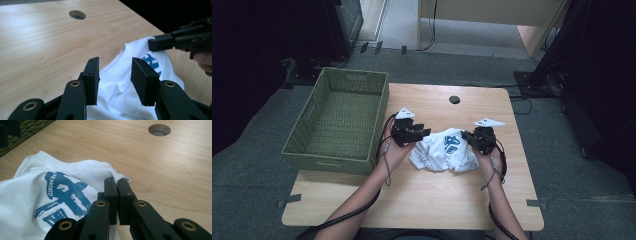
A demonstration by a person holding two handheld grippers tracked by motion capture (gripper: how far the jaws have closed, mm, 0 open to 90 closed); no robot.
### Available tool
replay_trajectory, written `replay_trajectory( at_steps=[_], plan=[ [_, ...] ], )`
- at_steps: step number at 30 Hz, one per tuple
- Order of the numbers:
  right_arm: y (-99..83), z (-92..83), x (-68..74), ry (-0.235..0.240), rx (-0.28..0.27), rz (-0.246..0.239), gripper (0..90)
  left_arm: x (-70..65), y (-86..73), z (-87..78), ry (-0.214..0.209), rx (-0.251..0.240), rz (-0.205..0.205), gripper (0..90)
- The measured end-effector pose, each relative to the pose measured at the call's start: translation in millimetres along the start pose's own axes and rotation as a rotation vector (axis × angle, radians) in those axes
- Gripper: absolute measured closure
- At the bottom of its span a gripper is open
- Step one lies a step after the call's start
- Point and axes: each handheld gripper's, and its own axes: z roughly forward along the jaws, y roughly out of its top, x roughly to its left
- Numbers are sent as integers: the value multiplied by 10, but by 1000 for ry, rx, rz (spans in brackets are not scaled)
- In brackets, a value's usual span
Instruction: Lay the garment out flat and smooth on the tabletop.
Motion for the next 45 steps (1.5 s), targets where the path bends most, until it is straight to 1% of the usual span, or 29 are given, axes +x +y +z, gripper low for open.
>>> replay_trajectory(
  at_steps=[5, 7, 15, 19, 22, 27, 28, 29, 31, 32, 33, 35, 37, 39, 40, 41, 42, 45],
  plan=[
    [-30, 1, -82, -11, 2, 22, 888, 47, -115, -1, 12, 18, -12, 580],
    [-37, 4, -103, -13, 3, 28, 888, 57, -167, 1, 14, 26, -24, 578],
    [-45, 38, -125, -19, 11, 32, 887, 30, -404, 29, 29, 72, -9, 563],
    [-42, 54, -134, -22, 15, 30, 886, 40, -516, 41, 28, 89, -16, 558],
    [-42, 66, -141, -23, 17, 33, 885, 48, -564, 62, 31, 97, -17, 558],
    [-47, 88, -147, -23, 21, 35, 885, 52, -610, 115, 39, 109, -3, 557],
    [-48, 89, -149, -23, 22, 35, 885, 52, -616, 120, 53, 107, -8, 557],
    [-49, 92, -151, -23, 23, 35, 885, 54, -619, 122, 69, 112, -3, 557],
    [-51, 95, -155, -26, 26, 37, 885, 60, -636, 136, 81, 116, -3, 562],
    [-52, 97, -159, -27, 26, 37, 885, 68, -648, 148, 83, 125, -8, 568],
    [-54, 101, -162, -27, 27, 38, 885, 76, -664, 157, 83, 122, -3, 582],
    [-54, 107, -166, -28, 28, 40, 885, 68, -675, 160, 105, 117, 20, 641],
    [-56, 114, -172, -29, 28, 37, 885, 56, -679, 169, 109, 121, 36, 747],
    [-56, 120, -174, -31, 31, 39, 885, 44, -662, 179, 98, 128, 23, 836],
    [-55, 122, -178, -31, 32, 41, 885, 39, -645, 175, 104, 134, 29, 872],
    [-53, 122, -181, -31, 33, 41, 885, 37, -620, 168, 106, 137, 32, 879],
    [-50, 120, -185, -33, 32, 42, 885, 45, -594, 152, 102, 128, 23, 882],
    [-38, 110, -210, -41, 31, 38, 885, 101, -498, 63, 102, 96, -17, 884]
  ],
)
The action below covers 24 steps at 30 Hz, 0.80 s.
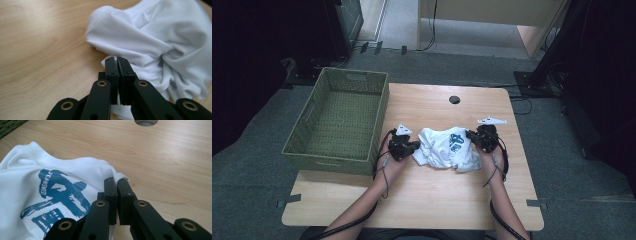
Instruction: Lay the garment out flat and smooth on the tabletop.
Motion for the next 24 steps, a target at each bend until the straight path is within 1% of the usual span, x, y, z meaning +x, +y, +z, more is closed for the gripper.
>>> replay_trajectory(
  at_steps=[1, 3, 5, 7, 9, 12, 16, 21, 24],
  plan=[
    [4, -2, -10, -4, 2, 4, 885, 17, 27, -35, 2, -16, -12, 884],
    [13, -1, -43, -12, 5, 6, 884, 44, 75, -98, 19, -40, -24, 884],
    [20, 3, -82, -16, 6, 16, 883, 69, 115, -141, 20, -70, -57, 883],
    [25, 13, -113, -21, 8, 23, 883, 73, 129, -149, 21, -77, -65, 883],
    [28, 21, -138, -33, 15, 20, 883, 71, 128, -143, 25, -72, -61, 882],
    [32, 31, -194, -57, 25, 15, 883, 84, 113, -139, 30, -66, -70, 883],
    [32, 44, -295, -89, 33, 30, 883, 66, 87, -151, 21, -67, -85, 883],
    [9, 82, -388, -113, 48, 44, 882, 9, 11, -196, -7, -64, -103, 882],
    [-20, 100, -422, -125, 60, 49, 881, -56, -96, -260, -34, -47, -102, 881]
  ],
)
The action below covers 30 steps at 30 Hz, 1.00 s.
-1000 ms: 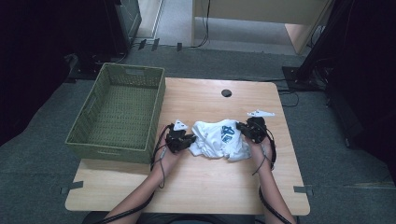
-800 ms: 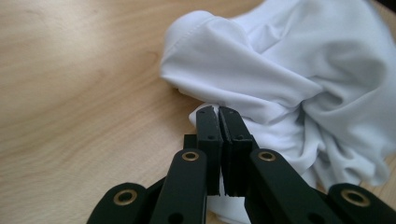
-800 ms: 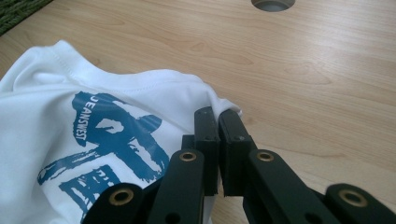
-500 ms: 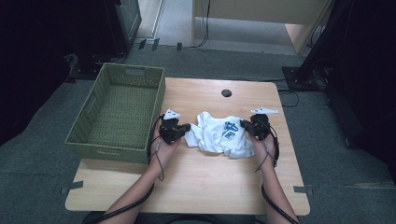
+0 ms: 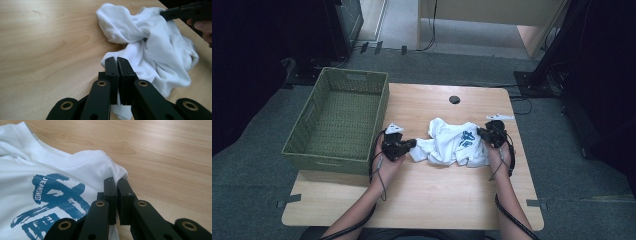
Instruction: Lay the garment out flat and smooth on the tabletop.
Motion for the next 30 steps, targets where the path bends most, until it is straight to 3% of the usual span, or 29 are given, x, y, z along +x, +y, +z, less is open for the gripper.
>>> replay_trajectory(
  at_steps=[11, 13, 20, 26, 27, 30],
  plan=[
    [0, 6, -5, -11, 8, -7, 878, -153, -311, -254, -40, 46, 40, 879],
    [8, 8, 0, -13, 11, -10, 878, -163, -374, -299, -53, 50, 29, 879],
    [32, 32, 27, -16, 12, -20, 878, -266, -518, -457, -72, 57, 55, 878],
    [27, 62, 33, -5, 11, -6, 876, -247, -562, -517, -71, 42, 37, 862],
    [41, 49, 59, 7, 5, -12, 829, -252, -548, -514, -77, 31, 35, 800],
    [54, 15, 90, 6, -2, -32, 781, -278, -512, -508, -80, 19, 43, 738]
  ],
)
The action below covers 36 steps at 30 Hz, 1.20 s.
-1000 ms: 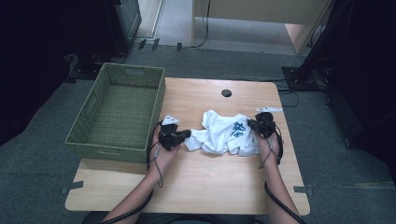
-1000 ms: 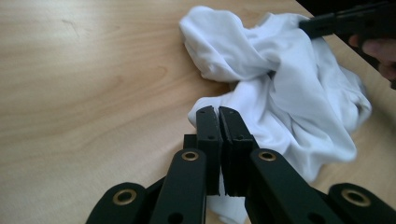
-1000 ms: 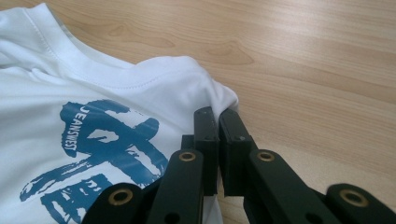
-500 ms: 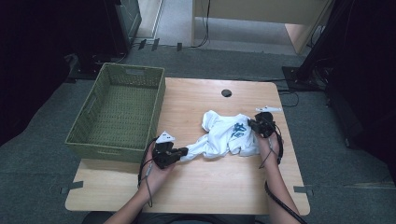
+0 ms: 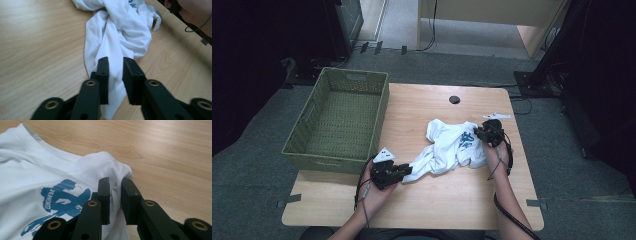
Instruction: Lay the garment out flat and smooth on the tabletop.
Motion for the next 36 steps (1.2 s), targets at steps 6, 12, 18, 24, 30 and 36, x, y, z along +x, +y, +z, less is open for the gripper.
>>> replay_trajectory(
  at_steps=[6, 12, 18, 24, 30, 36],
  plan=[
    [8, -102, 73, 9, -23, -29, 680, 7, 90, 107, 0, 5, -3, 638],
    [-38, -171, 104, 38, -27, -26, 653, 28, 173, 248, -6, 21, 8, 576],
    [-74, -273, 171, 57, -41, -33, 673, 79, 282, 341, -5, 23, 7, 541],
    [-158, -294, 219, 85, -44, -18, 672, 176, 412, 471, -32, 22, -25, 560],
    [-221, -258, 325, 112, -35, -31, 659, 253, 535, 606, -22, 19, -21, 554],
    [-258, -279, 368, 123, -46, -24, 635, 379, 632, 729, -41, -20, -42, 536]
  ],
)
